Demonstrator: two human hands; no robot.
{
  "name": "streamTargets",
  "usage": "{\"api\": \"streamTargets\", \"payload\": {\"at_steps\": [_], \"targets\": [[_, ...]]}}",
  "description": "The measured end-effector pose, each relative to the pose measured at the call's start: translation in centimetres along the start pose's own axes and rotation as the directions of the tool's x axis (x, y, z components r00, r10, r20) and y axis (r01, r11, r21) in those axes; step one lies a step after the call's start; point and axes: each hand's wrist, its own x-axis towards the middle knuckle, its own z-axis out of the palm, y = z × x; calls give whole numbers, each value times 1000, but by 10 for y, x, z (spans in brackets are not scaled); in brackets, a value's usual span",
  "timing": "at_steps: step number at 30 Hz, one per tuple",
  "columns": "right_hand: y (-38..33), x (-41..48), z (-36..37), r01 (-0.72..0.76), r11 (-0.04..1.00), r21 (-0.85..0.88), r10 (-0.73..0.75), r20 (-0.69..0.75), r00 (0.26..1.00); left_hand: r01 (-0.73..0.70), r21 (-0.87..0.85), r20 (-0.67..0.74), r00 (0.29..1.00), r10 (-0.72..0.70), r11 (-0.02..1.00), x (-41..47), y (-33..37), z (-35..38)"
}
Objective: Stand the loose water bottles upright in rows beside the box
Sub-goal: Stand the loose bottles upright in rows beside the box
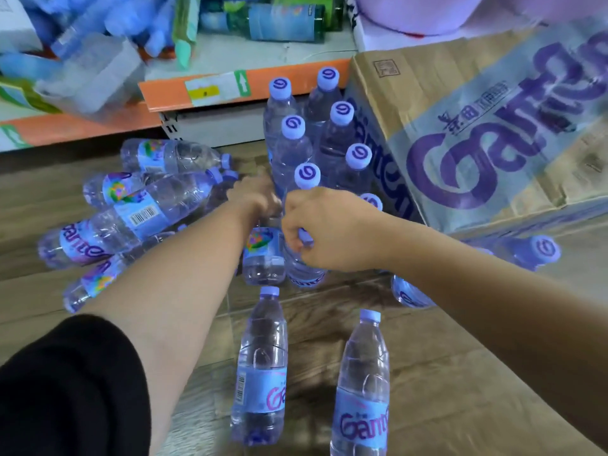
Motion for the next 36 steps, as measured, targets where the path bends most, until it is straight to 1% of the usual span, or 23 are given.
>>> {"api": "streamTargets", "payload": {"at_steps": [3, 5, 7, 9, 11, 14, 18, 20, 21, 25, 28, 31, 33, 36], "targets": [[2, -3, 4, -3, 1000, 4, 3, 1, 1000, 9, 53, 88, 996, -13, 999, 10, -6, 0], [4, -6, 5, -23, 999, 42, 23, 6, 1000, 42, 40, 104, 994, -46, 998, 34, -18, 9], [3, -7, 5, -17, 999, 34, 17, 9, 1000, 27, -20, 103, 994, -25, 999, 26, -20, 3], [0, -7, 6, -8, 1000, 7, 8, 4, 1000, 3, -161, 73, 997, 9, 987, -3, -15, -12], [-2, -6, 7, -12, 1000, -23, 12, -8, 1000, -20, -225, 11, 1000, 23, 974, -8, -18, -17], [-5, -5, 7, -46, 999, -23, 45, -32, 998, -86, -142, -130, 989, 68, 986, -15, -24, -23], [-4, -3, 8, -100, 995, -25, 99, -52, 994, -159, -159, -221, 968, 122, 974, -28, -32, -31], [-3, -3, 8, -116, 993, -8, 116, -57, 992, -207, -135, -256, 952, 167, 969, -37, -35, -37], [-3, -4, 9, -127, 992, 8, 127, -63, 990, -231, -114, -261, 945, 195, 966, -41, -36, -41], [-3, -7, 9, -181, 980, 81, 189, -99, 977, -335, -15, -179, 928, 327, 942, -63, -36, -50], [-2, -10, 8, -202, 976, 86, 210, -109, 972, -430, 43, -148, 890, 431, 902, -80, -33, -51], [-1, -11, 6, -189, 978, 85, 197, -89, 976, -514, 58, -172, 839, 516, 856, -97, -30, -50], [-1, -13, 5, -194, 976, 93, 203, -99, 974, -538, 78, -188, 819, 542, 839, -104, -30, -49], [-2, -19, 6, -202, 978, 52, 207, -108, 972, -527, 43, -203, 827, 524, 849, -106, -31, -49]]}}
